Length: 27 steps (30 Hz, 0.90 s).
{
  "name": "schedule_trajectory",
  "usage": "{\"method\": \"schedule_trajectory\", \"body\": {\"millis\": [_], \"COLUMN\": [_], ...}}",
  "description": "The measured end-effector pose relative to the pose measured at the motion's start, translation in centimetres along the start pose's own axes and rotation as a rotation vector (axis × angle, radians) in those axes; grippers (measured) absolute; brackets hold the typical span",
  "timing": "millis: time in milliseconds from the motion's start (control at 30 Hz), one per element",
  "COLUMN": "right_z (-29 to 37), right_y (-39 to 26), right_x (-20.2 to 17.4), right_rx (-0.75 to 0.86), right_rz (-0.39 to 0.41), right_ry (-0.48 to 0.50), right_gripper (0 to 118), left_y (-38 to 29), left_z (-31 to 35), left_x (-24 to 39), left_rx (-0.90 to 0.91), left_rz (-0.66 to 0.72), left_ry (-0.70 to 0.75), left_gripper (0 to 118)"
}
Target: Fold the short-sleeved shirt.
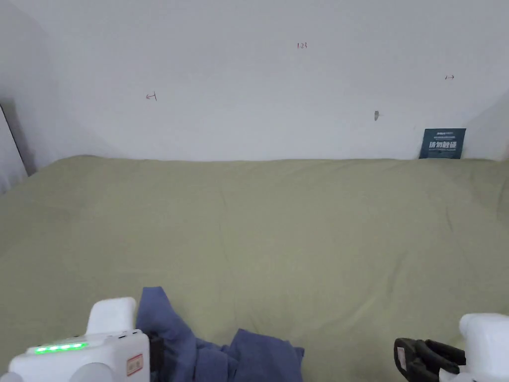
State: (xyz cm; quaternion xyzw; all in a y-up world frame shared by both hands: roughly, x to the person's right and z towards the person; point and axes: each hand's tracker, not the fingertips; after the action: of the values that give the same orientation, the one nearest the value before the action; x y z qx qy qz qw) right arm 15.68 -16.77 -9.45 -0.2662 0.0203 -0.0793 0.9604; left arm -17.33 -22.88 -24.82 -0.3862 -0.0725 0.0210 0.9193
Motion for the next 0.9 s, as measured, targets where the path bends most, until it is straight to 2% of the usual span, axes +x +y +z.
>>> {"method": "schedule_trajectory", "body": {"millis": [200, 333, 400, 433, 467, 500, 533, 600, 667, 733, 800, 833, 867, 900], "right_z": [1.1, 1.4, 1.4, 1.5, 1.5, 1.6, 1.6, 1.6, 1.4, 1.2, 1.0, 1.0, 1.0, 1.1], "right_y": [-0.7, -1.2, -1.3, -1.3, -1.3, -1.3, -1.3, -1.2, -1.0, -0.9, -0.8, -0.8, -0.8, -0.9], "right_x": [0.3, 1.1, 1.4, 1.5, 1.6, 1.6, 1.6, 1.6, 1.6, 1.6, 1.6, 1.6, 1.5, 1.5], "right_rx": [-0.007, -0.017, -0.020, -0.020, -0.019, -0.015, -0.013, -0.012, -0.010, -0.005, -0.005, -0.005, -0.005, -0.007], "right_rz": [-0.002, -0.018, -0.031, -0.036, -0.039, -0.040, -0.040, -0.038, -0.035, -0.037, -0.041, -0.040, -0.038, -0.038], "right_ry": [-0.006, -0.028, -0.037, -0.037, -0.037, -0.037, -0.037, -0.033, -0.032, -0.024, -0.021, -0.018, -0.017, -0.017], "right_gripper": [1, 1, 1, 1, 1, 1, 1, 1, 1, 1, 1, 1, 1, 1], "left_y": [-1.2, -2.4, -3.1, -3.4, -3.4, -3.4, -3.3, -2.7, -1.3, 0.2, 1.3, 1.7, 2.1, 2.3], "left_z": [-3.8, -4.2, -4.8, -5.2, -5.7, -5.7, -5.6, -4.2, -2.1, -0.7, -0.9, -1.9, -3.4, -4.8], "left_x": [9.4, 13.4, 14.4, 14.6, 14.3, 14.1, 13.6, 12.4, 10.2, 8.0, 5.9, 5.0, 4.3, 3.7], "left_rx": [-0.125, -0.154, -0.189, -0.210, -0.224, -0.241, -0.243, -0.222, -0.184, -0.100, -0.009, 0.024, 0.019, -0.034], "left_rz": [-0.171, -0.232, -0.238, -0.229, -0.198, -0.180, -0.134, -0.132, -0.083, -0.065, -0.041, -0.025, 0.001, 0.044], "left_ry": [-0.112, -0.264, -0.267, -0.286, -0.323, -0.361, -0.399, -0.393, -0.491, -0.561, -0.541, -0.520, -0.521, -0.553], "left_gripper": [11, 14, 30, 51, 66, 72, 72, 72, 72, 72, 71, 64, 45, 11]}}
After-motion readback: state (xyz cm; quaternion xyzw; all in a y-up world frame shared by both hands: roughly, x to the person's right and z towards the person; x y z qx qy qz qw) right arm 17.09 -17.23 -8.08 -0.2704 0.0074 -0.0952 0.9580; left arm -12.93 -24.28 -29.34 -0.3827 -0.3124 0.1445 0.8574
